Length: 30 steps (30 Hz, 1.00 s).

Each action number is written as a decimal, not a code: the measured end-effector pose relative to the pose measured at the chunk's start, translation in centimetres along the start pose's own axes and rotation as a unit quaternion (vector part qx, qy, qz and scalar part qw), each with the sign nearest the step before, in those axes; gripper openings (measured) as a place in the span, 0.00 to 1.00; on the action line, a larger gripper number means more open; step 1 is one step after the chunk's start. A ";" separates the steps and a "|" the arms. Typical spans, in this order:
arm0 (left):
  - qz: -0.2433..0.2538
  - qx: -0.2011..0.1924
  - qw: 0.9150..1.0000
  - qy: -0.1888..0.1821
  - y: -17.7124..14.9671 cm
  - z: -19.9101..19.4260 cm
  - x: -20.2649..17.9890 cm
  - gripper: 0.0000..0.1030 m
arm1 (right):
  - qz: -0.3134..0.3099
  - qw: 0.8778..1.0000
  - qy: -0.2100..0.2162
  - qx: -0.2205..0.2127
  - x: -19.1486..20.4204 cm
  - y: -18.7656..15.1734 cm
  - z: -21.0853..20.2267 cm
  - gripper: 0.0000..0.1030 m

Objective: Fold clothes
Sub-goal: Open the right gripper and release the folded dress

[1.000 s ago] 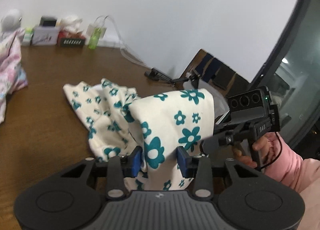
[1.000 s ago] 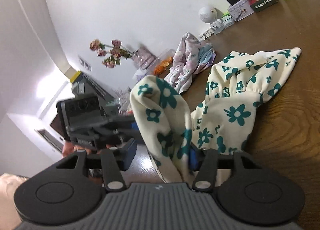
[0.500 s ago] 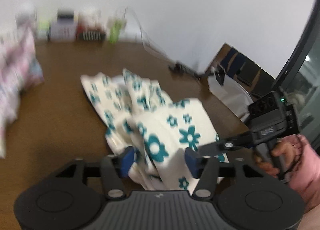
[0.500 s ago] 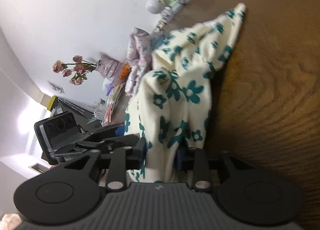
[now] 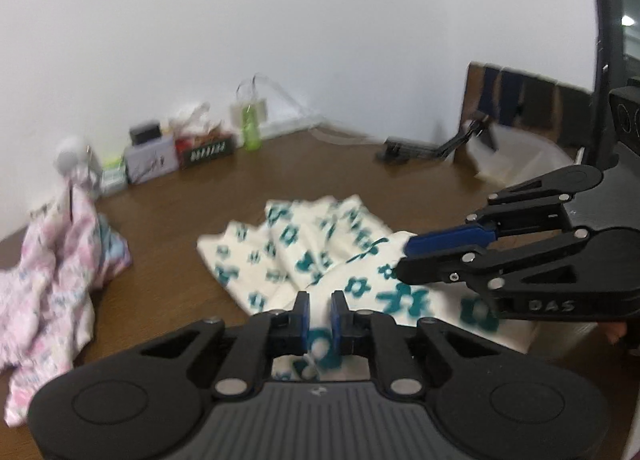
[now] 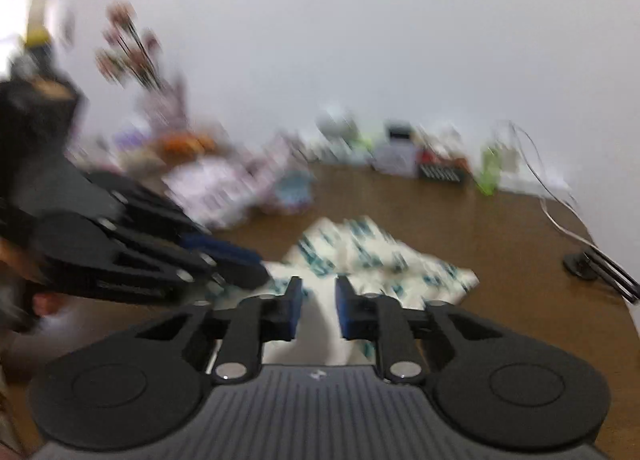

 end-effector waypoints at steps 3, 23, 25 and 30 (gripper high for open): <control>-0.011 -0.010 1.000 -0.008 -1.4 0.9 0.1 0.08 | 0.037 0.999 0.001 0.016 -1.2 -1.5 1.6 0.14; 0.055 -0.008 0.998 -0.021 -3.2 -3.8 -4.6 0.14 | 0.066 0.997 0.031 0.039 1.0 -4.1 -1.7 0.17; 0.062 -0.020 0.998 -0.028 -2.2 -4.8 -4.3 0.17 | 0.067 0.996 0.034 0.047 0.9 -3.6 -2.0 0.18; 0.037 -0.054 0.998 0.002 1.5 -5.5 -1.7 0.18 | 0.066 0.997 0.028 -0.018 0.3 0.2 -4.6 0.18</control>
Point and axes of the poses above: each gripper's, at about its wrist camera, not at the fingertips, and z roughly the way its jaws point, x to its left, y to its top, the point moved 3 cm from there along z, roughly the way its jaws point, and after that the axes turned 3 degrees about z, right-handed, at the moved point
